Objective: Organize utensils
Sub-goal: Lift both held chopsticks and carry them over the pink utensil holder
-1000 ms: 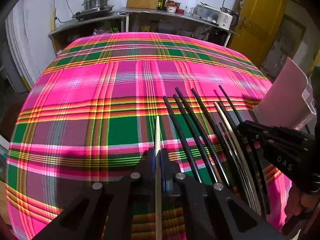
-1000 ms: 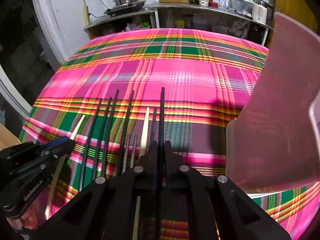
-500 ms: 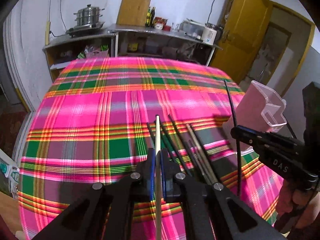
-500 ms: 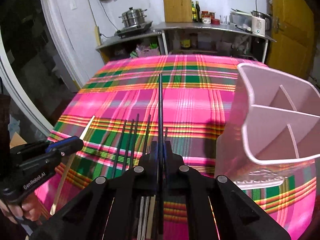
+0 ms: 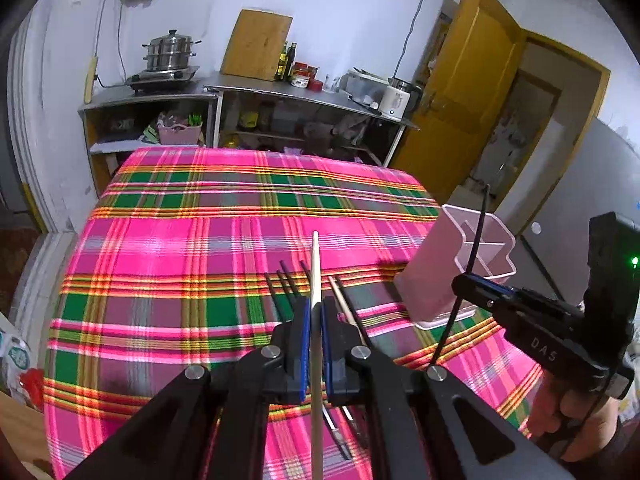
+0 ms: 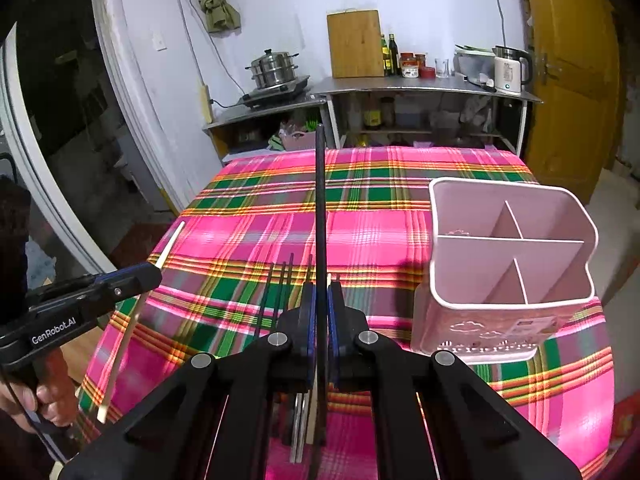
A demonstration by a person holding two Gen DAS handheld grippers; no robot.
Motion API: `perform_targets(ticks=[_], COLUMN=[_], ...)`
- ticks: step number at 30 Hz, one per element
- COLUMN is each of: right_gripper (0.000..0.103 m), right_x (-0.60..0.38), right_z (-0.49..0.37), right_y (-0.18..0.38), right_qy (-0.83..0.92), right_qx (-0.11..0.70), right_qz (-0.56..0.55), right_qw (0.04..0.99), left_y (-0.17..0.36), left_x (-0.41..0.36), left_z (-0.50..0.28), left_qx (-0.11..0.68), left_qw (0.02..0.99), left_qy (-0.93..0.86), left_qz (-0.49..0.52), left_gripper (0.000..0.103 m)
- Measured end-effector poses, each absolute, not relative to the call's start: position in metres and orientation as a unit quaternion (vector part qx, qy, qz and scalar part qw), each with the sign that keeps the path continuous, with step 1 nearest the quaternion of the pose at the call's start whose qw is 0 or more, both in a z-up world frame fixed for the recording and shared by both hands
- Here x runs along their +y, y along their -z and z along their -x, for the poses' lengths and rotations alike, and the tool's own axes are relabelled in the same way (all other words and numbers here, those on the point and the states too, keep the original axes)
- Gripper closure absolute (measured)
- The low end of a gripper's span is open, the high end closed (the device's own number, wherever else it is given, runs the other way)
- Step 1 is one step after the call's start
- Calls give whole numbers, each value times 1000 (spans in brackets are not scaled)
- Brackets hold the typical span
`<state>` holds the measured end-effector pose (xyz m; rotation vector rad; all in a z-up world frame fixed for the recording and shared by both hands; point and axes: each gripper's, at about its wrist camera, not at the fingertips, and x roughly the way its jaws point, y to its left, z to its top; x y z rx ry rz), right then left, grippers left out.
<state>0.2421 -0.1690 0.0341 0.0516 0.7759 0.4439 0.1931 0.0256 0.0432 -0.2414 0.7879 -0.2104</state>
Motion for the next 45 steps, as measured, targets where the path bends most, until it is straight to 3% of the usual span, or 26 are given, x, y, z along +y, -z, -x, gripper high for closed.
perform_targets(ticks=[15, 23, 36, 45], right_gripper=[97, 97, 97, 97], right_x=[-178, -178, -179, -180], right_z=[-234, -234, -239, -243], right_y=[-42, -41, -45, -47], right_qy=[-212, -212, -218, -222], right_qx=[367, 365, 359, 353], right_qz=[-31, -31, -33, -32], right_qw=[905, 906, 907, 908], left_y=[-42, 6, 75, 84], left_x=[24, 28, 21, 15], left_z=[-190, -220, -277, -292], left_qx=[380, 424, 482, 488], left_qw=[911, 896, 872, 872], left_qy=[108, 83, 55, 43], left_qz=[120, 104, 59, 28], left_gripper=[99, 85, 84, 84])
